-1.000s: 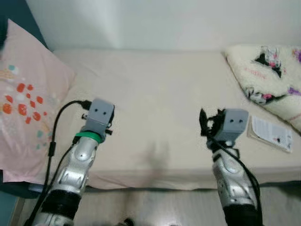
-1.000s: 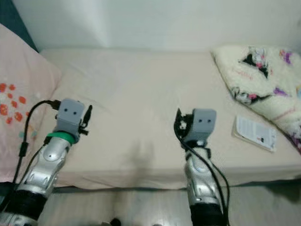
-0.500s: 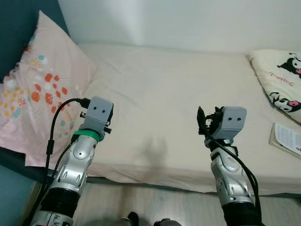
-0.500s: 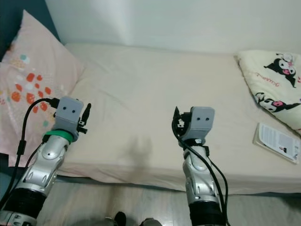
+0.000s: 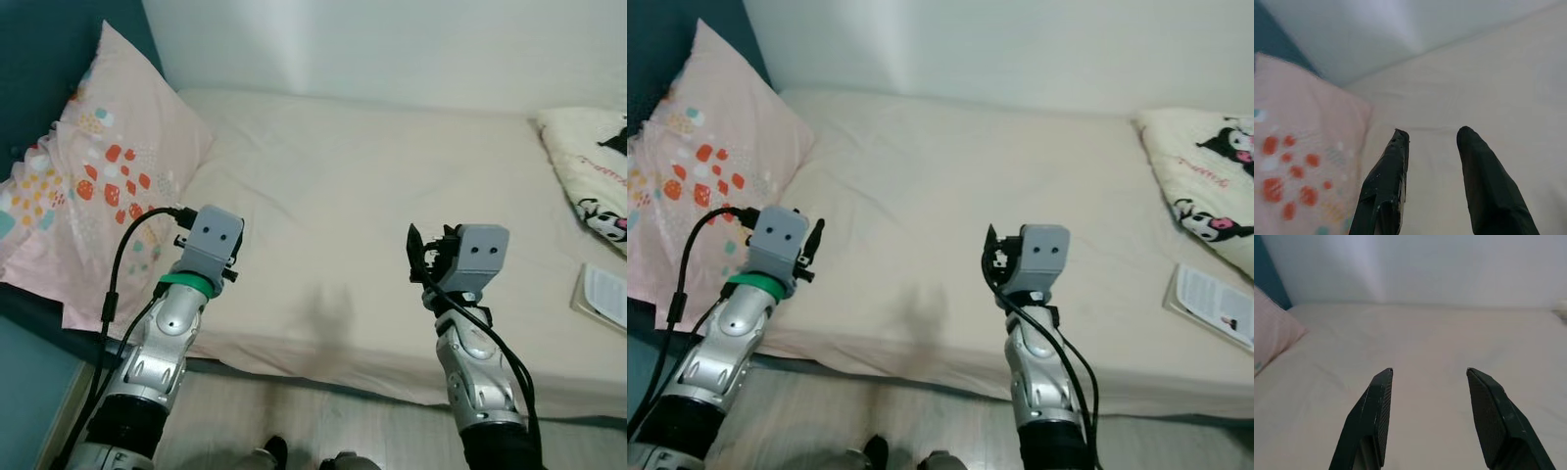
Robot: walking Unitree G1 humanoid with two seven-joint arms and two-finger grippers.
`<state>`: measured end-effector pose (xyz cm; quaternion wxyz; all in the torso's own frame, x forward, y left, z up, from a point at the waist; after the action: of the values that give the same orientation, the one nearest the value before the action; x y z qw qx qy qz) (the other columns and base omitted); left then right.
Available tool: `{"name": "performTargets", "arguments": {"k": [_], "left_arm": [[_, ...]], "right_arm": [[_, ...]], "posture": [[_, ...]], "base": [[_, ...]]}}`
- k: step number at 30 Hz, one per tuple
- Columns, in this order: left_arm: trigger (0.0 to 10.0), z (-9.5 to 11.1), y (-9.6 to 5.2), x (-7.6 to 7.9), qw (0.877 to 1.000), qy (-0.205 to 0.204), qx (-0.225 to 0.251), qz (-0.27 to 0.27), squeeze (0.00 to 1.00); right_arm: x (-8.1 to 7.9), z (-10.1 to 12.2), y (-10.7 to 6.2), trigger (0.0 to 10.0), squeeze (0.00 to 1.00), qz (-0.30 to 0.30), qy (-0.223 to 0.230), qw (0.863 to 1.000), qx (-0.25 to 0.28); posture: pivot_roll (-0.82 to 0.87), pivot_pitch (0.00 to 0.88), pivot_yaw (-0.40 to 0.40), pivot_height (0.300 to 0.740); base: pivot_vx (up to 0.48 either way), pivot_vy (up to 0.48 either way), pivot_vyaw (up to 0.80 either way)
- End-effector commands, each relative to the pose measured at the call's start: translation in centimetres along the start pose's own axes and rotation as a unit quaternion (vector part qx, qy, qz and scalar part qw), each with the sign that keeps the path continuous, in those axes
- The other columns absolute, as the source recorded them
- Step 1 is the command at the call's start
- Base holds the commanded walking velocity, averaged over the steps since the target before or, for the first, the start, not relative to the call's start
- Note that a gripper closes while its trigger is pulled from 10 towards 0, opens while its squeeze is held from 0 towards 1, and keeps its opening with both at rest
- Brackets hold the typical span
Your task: Clean up the room
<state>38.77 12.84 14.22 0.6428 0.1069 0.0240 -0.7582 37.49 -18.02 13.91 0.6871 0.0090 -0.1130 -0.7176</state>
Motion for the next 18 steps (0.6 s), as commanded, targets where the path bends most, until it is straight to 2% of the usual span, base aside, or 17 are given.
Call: {"name": "performTargets", "arguments": {"k": [1,18], "left_arm": [[10.0,-0.4,-0.17,0.25,1.0,0.003,-0.004,-0.007,0.0],[10.0,-0.52,-0.09,0.5,1.0,0.003,-0.008,-0.013,0.0]], "right_arm": [[0.11,-0.22,-0.24,10.0,0.0,-0.005,0.005,1.0,-0.005],[0.35,-0.72,-0.73,10.0,0.0,-0.011,0.007,1.0,-0.013]], "posture": [[-0.1,0.078,0.054,0.74],[-0.11,0.089,0.063,0.74]], "base": [[0.0,-0.364,0.0],[0.0,-0.327,0.0]]}}
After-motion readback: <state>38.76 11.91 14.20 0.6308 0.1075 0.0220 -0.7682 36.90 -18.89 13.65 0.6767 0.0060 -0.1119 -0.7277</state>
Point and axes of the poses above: a point about 5 cm out from each wrist's last joint towards the gripper, its own y axis pointing out of the wrist towards the gripper, its own z axis along the axis of the wrist's last joint, x = y × z, the point moved 6 cm from there along y, pointing out of the wrist towards the gripper, and after that the axes turned 9 degrees about -y, right-handed, at the moved point
